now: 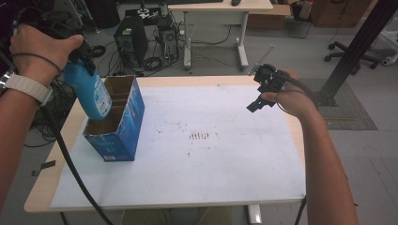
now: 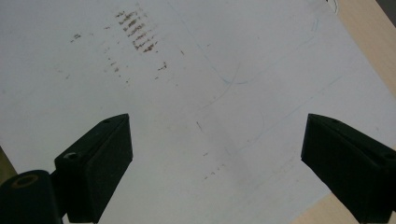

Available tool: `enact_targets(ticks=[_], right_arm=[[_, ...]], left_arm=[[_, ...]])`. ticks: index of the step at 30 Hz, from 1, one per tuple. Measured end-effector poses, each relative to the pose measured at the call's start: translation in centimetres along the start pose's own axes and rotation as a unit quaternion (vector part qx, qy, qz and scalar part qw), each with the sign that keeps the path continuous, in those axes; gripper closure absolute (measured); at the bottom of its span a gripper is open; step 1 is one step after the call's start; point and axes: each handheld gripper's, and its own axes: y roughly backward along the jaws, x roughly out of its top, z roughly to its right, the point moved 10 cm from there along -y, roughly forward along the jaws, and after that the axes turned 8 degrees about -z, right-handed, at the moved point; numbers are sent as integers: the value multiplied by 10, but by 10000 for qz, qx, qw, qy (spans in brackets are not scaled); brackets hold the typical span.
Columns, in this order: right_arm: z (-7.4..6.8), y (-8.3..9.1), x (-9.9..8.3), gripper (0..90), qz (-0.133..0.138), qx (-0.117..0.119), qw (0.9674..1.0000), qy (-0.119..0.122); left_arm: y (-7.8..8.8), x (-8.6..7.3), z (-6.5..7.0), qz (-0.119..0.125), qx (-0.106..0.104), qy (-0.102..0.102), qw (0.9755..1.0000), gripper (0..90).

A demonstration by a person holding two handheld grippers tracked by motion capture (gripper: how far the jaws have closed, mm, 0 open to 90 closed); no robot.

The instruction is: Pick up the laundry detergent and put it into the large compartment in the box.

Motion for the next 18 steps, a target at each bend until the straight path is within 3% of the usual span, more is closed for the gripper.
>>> enact_targets(ticks=[18], right_arm=[[1,0,-2,90,-3,3,10000,-8]], left_arm=[[-30,3,6,-100,11,-20,9999,377]])
